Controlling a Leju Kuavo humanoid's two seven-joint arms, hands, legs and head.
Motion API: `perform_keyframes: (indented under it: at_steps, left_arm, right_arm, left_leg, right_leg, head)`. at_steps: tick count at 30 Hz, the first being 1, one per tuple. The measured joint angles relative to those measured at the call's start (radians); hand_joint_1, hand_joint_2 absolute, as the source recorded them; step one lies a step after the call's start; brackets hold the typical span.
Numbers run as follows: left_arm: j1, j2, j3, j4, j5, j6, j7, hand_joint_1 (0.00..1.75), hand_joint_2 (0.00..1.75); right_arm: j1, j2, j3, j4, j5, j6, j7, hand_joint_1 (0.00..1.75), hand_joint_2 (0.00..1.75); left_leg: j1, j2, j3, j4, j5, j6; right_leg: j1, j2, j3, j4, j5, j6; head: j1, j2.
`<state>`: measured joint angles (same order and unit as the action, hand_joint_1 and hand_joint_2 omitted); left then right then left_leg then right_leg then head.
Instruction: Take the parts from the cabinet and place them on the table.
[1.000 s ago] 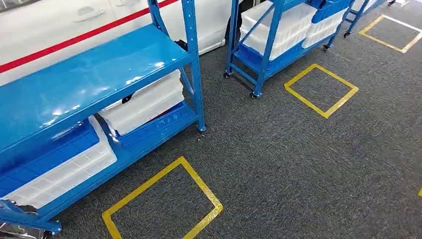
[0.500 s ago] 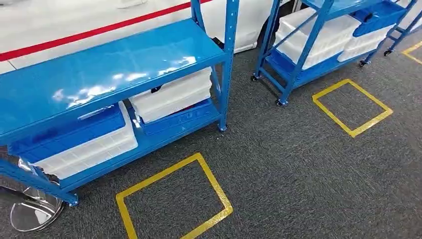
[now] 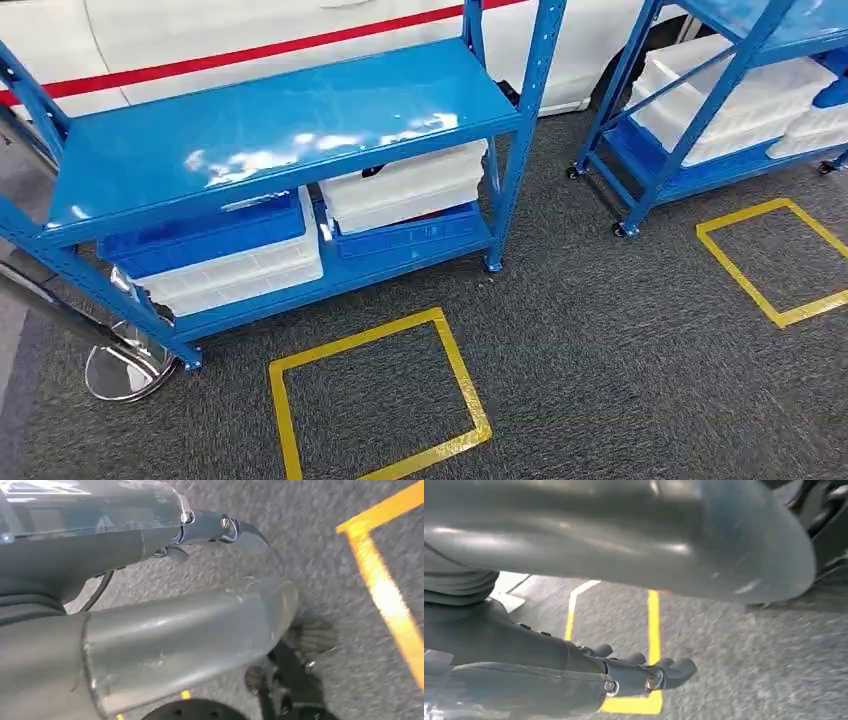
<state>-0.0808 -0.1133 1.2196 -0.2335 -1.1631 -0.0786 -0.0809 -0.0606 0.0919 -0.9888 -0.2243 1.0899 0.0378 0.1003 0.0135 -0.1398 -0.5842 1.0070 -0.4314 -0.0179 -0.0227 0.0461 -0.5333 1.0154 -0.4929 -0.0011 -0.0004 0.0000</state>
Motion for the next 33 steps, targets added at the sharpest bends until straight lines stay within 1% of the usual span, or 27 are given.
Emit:
perform_keyframes:
  at_steps: [1, 2, 3, 4, 5, 6, 7, 8, 9, 10, 11, 12, 15, 16, 17, 18, 20, 21, 22, 23, 24, 26, 27, 30, 31, 32, 33]
  left_arm:
    - [0.003, -0.001, 0.0, 0.0, 0.0, 0.0, 0.002, 0.0, 0.0]
    - [0.003, -0.002, 0.0, 0.0, 0.0, -0.002, 0.003, 0.0, 0.0]
    - [0.001, -0.002, 0.0, 0.0, 0.0, -0.002, 0.003, 0.0, 0.0]
    - [-0.002, -0.002, 0.0, 0.0, 0.0, -0.002, 0.003, 0.0, 0.0]
    - [-0.004, -0.002, 0.0, 0.0, 0.0, -0.002, 0.003, 0.0, 0.0]
    - [-0.003, -0.002, 0.0, 0.0, 0.0, -0.002, 0.003, 0.0, 0.0]
    - [0.0, -0.002, 0.0, 0.0, 0.0, -0.002, 0.003, 0.0, 0.0]
    - [0.002, -0.002, 0.0, 0.0, 0.0, -0.002, 0.002, 0.0, 0.0]
    - [0.003, -0.002, 0.0, 0.0, 0.0, -0.002, 0.002, 0.0, 0.0]
    - [0.003, -0.002, 0.0, 0.0, 0.0, -0.002, 0.001, 0.0, 0.0]
    - [0.002, -0.002, 0.0, 0.0, 0.0, -0.002, 0.0, 0.0, 0.0]
    - [0.0, -0.002, 0.0, 0.0, 0.0, -0.003, 0.0, 0.0, 0.0]
    - [0.004, -0.002, 0.0, 0.0, 0.0, -0.003, 0.0, 0.0, 0.0]
    - [0.004, -0.002, 0.0, 0.0, 0.0, -0.003, 0.0, 0.0, 0.0]
    - [0.003, -0.005, 0.0, 0.0, 0.0, -0.003, 0.0, 0.0, 0.0]
    - [0.001, -0.005, 0.0, 0.0, 0.0, -0.003, 0.0, 0.0, 0.0]
    - [0.001, -0.006, 0.0, 0.0, 0.0, -0.002, 0.0, 0.0, 0.0]
    - [0.001, -0.006, 0.0, 0.0, 0.0, -0.002, 0.0, 0.0, 0.0]
    - [0.002, -0.006, 0.0, 0.0, 0.0, -0.002, 0.0, 0.0, 0.0]
    - [0.002, -0.006, 0.0, 0.0, 0.0, -0.002, 0.0, 0.0, 0.0]
    - [0.002, -0.006, 0.0, 0.0, 0.0, -0.002, 0.0, 0.0, 0.0]
    - [0.001, -0.008, 0.0, 0.0, 0.0, -0.002, 0.0, 0.0, 0.0]
    - [0.001, -0.009, 0.0, 0.0, 0.0, -0.002, 0.0, 0.0, 0.0]
    - [0.0, -0.009, 0.0, 0.0, -0.001, -0.001, 0.0, 0.0, 0.0]
    - [0.0, -0.009, 0.0, 0.0, -0.002, -0.001, 0.0, 0.0, 0.0]
    - [0.0, -0.008, 0.0, 0.0, -0.002, 0.0, 0.0, 0.0, 0.0]
    - [0.0, -0.009, 0.0, 0.0, -0.003, 0.0, -0.001, 0.0, 0.0]
  right_arm:
    - [0.0, 0.005, -0.001, 0.0, 0.001, 0.0, 0.001, 0.0, 0.0]
    - [0.002, 0.004, -0.002, 0.0, 0.003, -0.002, 0.002, 0.0, 0.0]
    - [0.004, 0.004, -0.004, 0.0, 0.002, -0.006, 0.002, 0.0, 0.0]
    - [0.007, 0.005, -0.008, 0.0, 0.002, -0.011, 0.002, 0.0, 0.0]
    - [0.009, 0.005, -0.012, 0.0, 0.0, -0.012, 0.002, 0.0, 0.0]
    - [0.009, 0.005, -0.014, 0.0, 0.0, -0.013, 0.002, 0.0, 0.0]
    - [0.009, 0.005, -0.016, 0.0, 0.0, -0.013, 0.001, 0.0, 0.0]
    - [0.008, 0.005, -0.017, 0.0, 0.0, -0.013, 0.0, 0.0, 0.0]
    - [0.007, 0.005, -0.021, 0.0, 0.0, -0.012, 0.0, 0.0, 0.0]
    - [0.006, 0.005, -0.021, 0.0, 0.0, -0.012, -0.001, 0.0, 0.0]
    - [0.004, 0.006, -0.021, 0.0, 0.0, -0.012, -0.001, 0.0, 0.0]
    - [0.004, 0.007, -0.022, 0.0, 0.0, -0.012, -0.001, 0.0, 0.0]
    - [0.002, 0.008, -0.023, 0.0, 0.0, -0.012, -0.001, 0.0, 0.0]
    - [0.001, 0.008, -0.023, 0.0, 0.0, -0.012, 0.0, 0.0, 0.0]
    - [0.002, 0.008, -0.024, 0.0, 0.0, -0.012, 0.0, 0.0, 0.0]
    - [0.002, 0.008, -0.027, 0.0, 0.0, -0.011, 0.0, 0.0, 0.0]
    - [0.003, 0.008, -0.029, 0.0, 0.0, -0.011, 0.0, 0.0, 0.0]
    - [0.003, 0.008, -0.03, 0.0, 0.0, -0.011, 0.0, 0.0, 0.0]
    - [0.004, 0.008, -0.031, 0.0, 0.0, -0.011, 0.0, 0.0, 0.0]
    - [0.006, 0.008, -0.032, 0.0, 0.0, -0.011, 0.0, 0.0, 0.0]
    - [0.006, 0.008, -0.032, 0.0, 0.0, -0.011, 0.0, 0.0, 0.0]
    - [0.006, 0.008, -0.036, 0.0, 0.0, -0.011, 0.0, 0.0, 0.0]
    - [0.006, 0.007, -0.037, 0.0, 0.0, -0.011, 0.0, 0.0, 0.0]
    - [0.004, 0.007, -0.037, 0.0, 0.006, -0.011, 0.0, 0.0, 0.0]
    - [0.004, 0.007, -0.037, 0.0, 0.006, -0.01, 0.0, 0.0, 0.0]
    - [0.004, 0.009, -0.037, 0.0, 0.011, -0.009, 0.0, 0.0, 0.0]
    - [0.004, 0.009, -0.037, 0.0, 0.016, -0.008, 0.001, 0.0, 0.0]
  left_leg:
    - [0.003, 0.038, 0.0, 0.014, -0.01, 0.001]
    - [-0.003, 0.093, -0.017, 0.048, -0.039, -0.001]
    - [0.0, 0.118, -0.046, 0.109, -0.078, -0.004]
    - [0.0, 0.128, -0.077, 0.18, -0.116, -0.006]
    - [0.0, 0.133, -0.118, 0.277, -0.158, -0.009]
    - [0.0, 0.133, -0.138, 0.326, -0.171, -0.01]
    - [0.0, 0.133, -0.136, 0.33, -0.163, -0.009]
    - [0.0, 0.133, -0.115, 0.297, -0.139, -0.008]
    - [0.0, 0.134, -0.058, 0.2, -0.088, -0.004]
    - [-0.001, 0.135, -0.003, 0.101, -0.047, 0.001]
    - [-0.003, 0.142, 0.039, 0.017, -0.036, 0.008]
    - [-0.01, 0.144, 0.043, 0.008, -0.047, 0.011]
    - [-0.013, 0.141, 0.038, 0.007, -0.045, 0.024]
    - [-0.007, 0.138, 0.043, -0.003, -0.039, 0.034]
    - [-0.003, 0.14, 0.049, -0.009, -0.032, 0.04]
    - [-0.003, 0.14, 0.048, -0.01, -0.03, 0.046]
    - [-0.005, 0.139, 0.045, -0.01, -0.03, 0.05]
    - [-0.006, 0.139, 0.044, -0.009, -0.03, 0.05]
    - [-0.006, 0.137, 0.044, -0.009, -0.031, 0.05]
    - [-0.006, 0.134, 0.046, -0.009, -0.031, 0.05]
    - [-0.006, 0.131, 0.048, -0.009, -0.032, 0.049]
    - [-0.006, 0.127, 0.055, -0.009, -0.035, 0.043]
    - [-0.012, 0.126, 0.054, -0.007, -0.039, 0.038]
    - [-0.009, 0.125, 0.051, -0.008, -0.04, 0.021]
    - [-0.011, 0.125, 0.053, -0.009, -0.041, 0.015]
    - [-0.008, 0.126, 0.052, 0.003, -0.049, 0.01]
    - [-0.009, 0.131, 0.037, 0.037, -0.073, 0.004]
  right_leg:
    - [-0.005, -0.015, 0.002, -0.007, 0.006, -0.009]
    - [-0.002, -0.018, 0.002, -0.01, 0.007, -0.016]
    - [0.001, -0.031, 0.001, -0.009, 0.007, -0.019]
    - [0.004, -0.04, 0.0, -0.009, 0.007, -0.02]
    - [0.007, -0.053, -0.002, -0.009, 0.006, -0.021]
    - [0.009, -0.061, -0.003, -0.008, 0.006, -0.021]
    - [0.01, -0.066, -0.004, -0.008, 0.006, -0.021]
    - [0.011, -0.07, -0.003, -0.007, 0.006, -0.021]
    - [0.011, -0.073, -0.002, -0.005, 0.005, -0.02]
    - [0.011, -0.076, -0.001, -0.003, 0.004, -0.018]
    - [0.011, -0.078, 0.0, 0.0, 0.002, -0.016]
    - [0.017, -0.08, -0.002, 0.001, 0.001, -0.01]
    - [0.014, -0.08, 0.0, -0.005, 0.005, 0.006]
    - [0.018, -0.081, 0.002, -0.005, 0.004, 0.014]
    - [0.012, -0.069, 0.002, 0.007, -0.005, 0.02]
    - [0.011, -0.057, -0.021, 0.049, -0.038, 0.023]
    - [0.009, -0.052, -0.098, 0.203, -0.118, 0.027]
    - [0.009, -0.051, -0.133, 0.269, -0.14, 0.029]
    - [0.009, -0.051, -0.155, 0.306, -0.137, 0.03]
    - [0.009, -0.051, -0.148, 0.284, -0.107, 0.029]
    - [0.009, -0.051, -0.121, 0.223, -0.064, 0.026]
    - [0.01, -0.048, -0.034, 0.041, 0.027, 0.014]
    - [0.017, -0.042, -0.015, -0.002, 0.017, 0.009]
    - [0.022, -0.044, -0.02, -0.002, 0.019, 0.0]
    - [0.018, -0.044, -0.019, -0.006, 0.021, -0.006]
    - [0.01, -0.049, -0.014, -0.015, 0.027, -0.014]
    - [0.01, -0.054, -0.012, -0.017, 0.026, -0.019]
  head:
    - [-0.001, 0.0]
    - [-0.01, 0.0]
    - [-0.017, 0.0]
    - [-0.017, 0.0]
    - [-0.017, 0.0]
    - [-0.018, 0.0]
    - [-0.017, 0.0]
    - [-0.017, 0.0]
    - [-0.017, 0.0]
    - [-0.018, 0.0]
    - [-0.017, 0.0]
    - [-0.016, 0.0]
    - [-0.016, 0.0]
    - [-0.016, 0.0]
    - [-0.016, 0.0]
    - [-0.011, 0.0]
    - [-0.009, 0.0]
    - [-0.008, 0.0]
    - [-0.008, 0.0]
    - [-0.008, 0.0]
    - [-0.006, 0.0]
    - [-0.005, 0.0]
    - [-0.005, 0.0]
    - [-0.004, 0.0]
    - [-0.005, 0.0]
    - [-0.005, 0.0]
    - [-0.009, 0.0]
